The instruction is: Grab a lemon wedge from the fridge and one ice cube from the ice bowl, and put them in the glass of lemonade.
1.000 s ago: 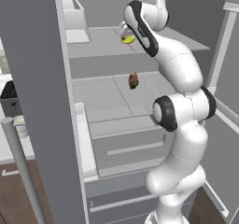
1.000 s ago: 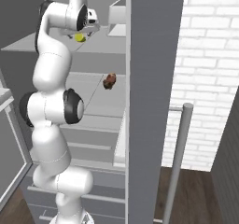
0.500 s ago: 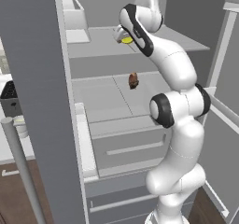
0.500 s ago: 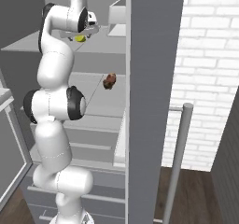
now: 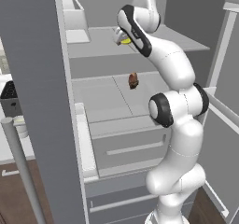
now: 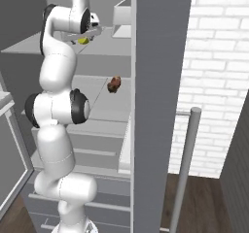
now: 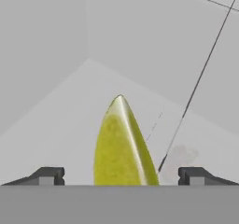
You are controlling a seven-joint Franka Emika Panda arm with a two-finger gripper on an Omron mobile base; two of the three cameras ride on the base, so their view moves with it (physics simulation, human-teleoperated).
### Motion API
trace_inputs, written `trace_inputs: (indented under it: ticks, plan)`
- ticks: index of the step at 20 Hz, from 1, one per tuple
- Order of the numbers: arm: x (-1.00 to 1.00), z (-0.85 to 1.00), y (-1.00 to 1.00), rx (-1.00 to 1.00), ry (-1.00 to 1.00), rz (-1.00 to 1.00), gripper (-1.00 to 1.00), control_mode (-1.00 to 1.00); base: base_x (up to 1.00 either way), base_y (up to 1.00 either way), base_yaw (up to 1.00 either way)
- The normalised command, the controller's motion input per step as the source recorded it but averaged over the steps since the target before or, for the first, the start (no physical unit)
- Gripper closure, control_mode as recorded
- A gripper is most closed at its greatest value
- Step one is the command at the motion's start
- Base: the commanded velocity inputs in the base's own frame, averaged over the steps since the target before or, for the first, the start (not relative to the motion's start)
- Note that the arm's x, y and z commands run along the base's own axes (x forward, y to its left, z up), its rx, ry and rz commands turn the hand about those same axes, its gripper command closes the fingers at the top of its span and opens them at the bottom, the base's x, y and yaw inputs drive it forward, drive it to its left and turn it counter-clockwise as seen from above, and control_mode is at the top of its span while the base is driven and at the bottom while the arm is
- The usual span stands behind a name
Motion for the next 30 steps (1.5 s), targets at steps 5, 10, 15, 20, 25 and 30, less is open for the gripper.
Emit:
trace_inputs:
  ticks: [5, 10, 15, 20, 25, 30]
  plan:
    - [0.00, -0.24, 0.15, -0.05, 0.00, 0.07, -1.00, -1.00, 0.00, 0.00, 0.00]
    - [-0.04, -0.11, 0.14, -0.04, 0.00, 0.07, 1.00, -1.00, 0.00, 0.00, 0.00]
    - [-0.05, 0.00, 0.05, -0.02, 0.00, 0.03, 1.00, -1.00, 0.00, 0.00, 0.00]
    - [-0.30, 0.00, -0.01, 0.00, 0.00, 0.00, 1.00, -1.00, 0.00, 0.00, 0.00]
    - [-0.97, 0.00, -0.14, 0.00, -0.06, 0.00, 1.00, -1.00, 0.00, 0.00, 0.00]
    - [-1.00, -0.01, -0.18, 0.00, -0.08, 0.00, 1.00, -1.00, 0.00, 0.00, 0.00]
